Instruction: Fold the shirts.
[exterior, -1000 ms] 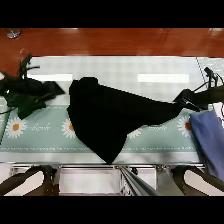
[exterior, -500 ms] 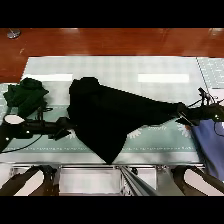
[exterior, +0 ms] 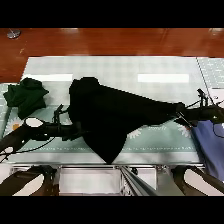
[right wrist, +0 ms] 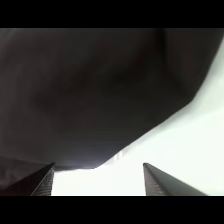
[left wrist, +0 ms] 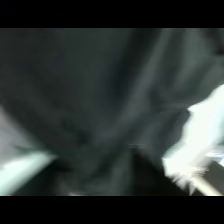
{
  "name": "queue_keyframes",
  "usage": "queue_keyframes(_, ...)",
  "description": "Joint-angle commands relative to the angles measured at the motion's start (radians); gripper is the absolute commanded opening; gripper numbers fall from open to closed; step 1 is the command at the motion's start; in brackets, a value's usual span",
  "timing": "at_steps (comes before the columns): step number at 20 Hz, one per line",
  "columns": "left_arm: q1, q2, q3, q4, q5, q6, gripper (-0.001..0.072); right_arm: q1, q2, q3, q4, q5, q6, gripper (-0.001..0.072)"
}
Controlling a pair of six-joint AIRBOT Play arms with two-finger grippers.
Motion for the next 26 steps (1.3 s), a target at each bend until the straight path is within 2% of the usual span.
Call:
queue_keyframes(1,-0.040,-0.011,0.060,-0.067,0.008,0.072,0.0020,-0.001,0.000,0.000,-0.035,-0.061,0.075,0.0626)
queue_keyframes(5,-0.001,-0.011,0.208,-0.067,-0.020,0.072,0.0020,-0.001,-0.009,0.034,-0.137,-0.134,0.165,0.0626)
queue_keyframes(8,0.003,-0.011,0.292,-0.067,-0.026,0.072,0.0021,-0.001,-0.051,0.115,-0.216,-0.134,0.216,0.0626)
queue_keyframes(11,0.003,-0.011,0.310,-0.067,-0.026,0.072,0.0021,0.000,-0.134,0.172,-0.201,-0.126,0.216,0.0625)
queue_keyframes(15,0.003,-0.012,0.310,-0.067,-0.028,0.072,0.0021,0.000,-0.236,0.192,-0.068,-0.149,0.165,0.0609)
queue_keyframes(16,0.003,-0.012,0.310,-0.067,-0.028,0.072,0.0021,0.000,-0.249,0.192,-0.033,-0.164,0.152,0.0578)
queue_keyframes(17,0.003,-0.012,0.310,-0.067,-0.028,0.072,0.0021,-0.001,-0.256,0.193,0.000,-0.178,0.134,0.0365)
queue_keyframes(18,0.004,-0.011,0.311,-0.067,-0.027,0.072,0.0021,-0.001,-0.255,0.198,0.026,-0.182,0.099,0.0098)
queue_keyframes(19,0.013,-0.011,0.320,-0.067,-0.029,0.074,0.0021,0.000,-0.255,0.215,0.047,-0.171,0.065,0.0022)
queue_keyframes(22,0.076,0.001,0.446,-0.068,-0.066,0.094,0.0021,0.000,-0.250,0.391,0.059,-0.015,0.020,0.0021)
queue_keyframes(24,0.137,0.016,0.636,-0.068,-0.113,0.094,0.0020,0.016,-0.219,0.608,0.059,0.074,0.016,0.0021)
queue_keyframes(26,0.188,0.032,0.874,-0.067,-0.131,0.094,0.0020,0.043,-0.180,0.861,0.055,0.101,0.036,0.0021)
